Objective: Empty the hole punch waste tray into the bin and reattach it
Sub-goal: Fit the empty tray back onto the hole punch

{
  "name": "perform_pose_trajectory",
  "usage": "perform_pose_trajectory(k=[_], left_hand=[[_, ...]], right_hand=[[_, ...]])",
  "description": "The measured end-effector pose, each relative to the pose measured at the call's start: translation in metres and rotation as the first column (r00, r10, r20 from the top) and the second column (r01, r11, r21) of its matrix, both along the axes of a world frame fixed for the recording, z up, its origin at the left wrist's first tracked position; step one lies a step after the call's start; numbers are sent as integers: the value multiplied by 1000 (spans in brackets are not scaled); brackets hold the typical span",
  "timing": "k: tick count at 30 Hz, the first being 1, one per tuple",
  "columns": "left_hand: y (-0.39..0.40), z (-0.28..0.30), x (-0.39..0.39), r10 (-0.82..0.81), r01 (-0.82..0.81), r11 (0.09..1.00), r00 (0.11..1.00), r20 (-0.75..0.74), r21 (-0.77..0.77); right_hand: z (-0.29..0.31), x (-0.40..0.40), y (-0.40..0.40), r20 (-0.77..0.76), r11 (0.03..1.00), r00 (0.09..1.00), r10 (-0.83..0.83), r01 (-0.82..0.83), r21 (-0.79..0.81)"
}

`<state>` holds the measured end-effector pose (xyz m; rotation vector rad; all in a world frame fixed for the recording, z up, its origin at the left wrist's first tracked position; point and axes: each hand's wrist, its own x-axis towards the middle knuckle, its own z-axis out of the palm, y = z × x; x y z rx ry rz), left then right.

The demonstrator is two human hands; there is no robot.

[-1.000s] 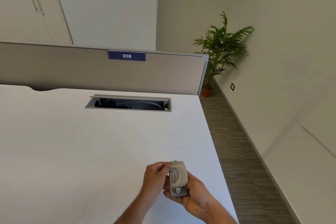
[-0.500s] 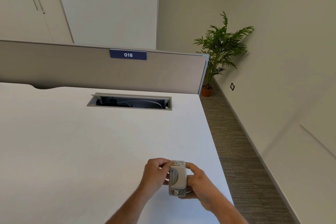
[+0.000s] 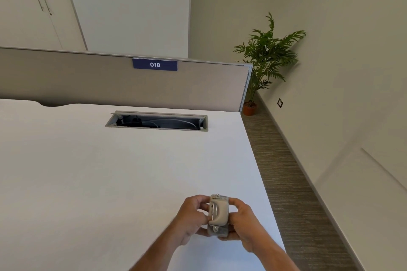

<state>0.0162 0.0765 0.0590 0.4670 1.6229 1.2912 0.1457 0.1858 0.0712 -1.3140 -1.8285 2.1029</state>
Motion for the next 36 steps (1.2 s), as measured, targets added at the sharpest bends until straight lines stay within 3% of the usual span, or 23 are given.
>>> perform_pose_trajectory(k=[5,9,11,16,18,20,22,23,24,26,32,36], left_hand=[[0,-5,5,58,-59,998,998,-28,-17],[0,-9,8,112,-114,993,993,-48,-41],[-3,-12,7,130,-132,990,990,-61,-45],[-8,-21,4,137,-139,990,987,-89,-18],[-9,-25,3,131,-138,990,972,-194,-21],[-13,-29,-2,73,-123,990,862,-502,-67],[-22,-34,-8,-44,-117,985,552,-833,-130],[-26,-38,-12,-81,-98,987,395,-915,-129],[-29,-43,-16,-104,-63,990,294,-950,-128],[-33,-51,-20,-176,-40,982,169,-970,-185],[-42,-58,-24,-327,-116,933,115,-938,-340],[-44,-58,-23,-356,-109,922,137,-924,-372]], right_hand=[[-2,1,-1,14,999,999,-39,39,36],[-9,0,-6,27,904,968,-249,222,364],[-8,-1,-9,-9,897,956,-294,279,343],[-11,-10,-13,26,964,980,-197,189,186],[-15,-14,-13,23,964,978,-207,200,174],[-18,-16,-14,29,967,978,-208,201,159],[-21,-19,-15,41,968,977,-209,201,148],[-22,-19,-16,49,969,977,-209,200,148],[-23,-20,-17,58,968,976,-209,198,152],[-26,-21,-18,68,967,976,-209,196,162],[-32,-20,-17,94,972,979,-183,166,167],[-36,-21,-14,108,975,980,-165,146,165]])
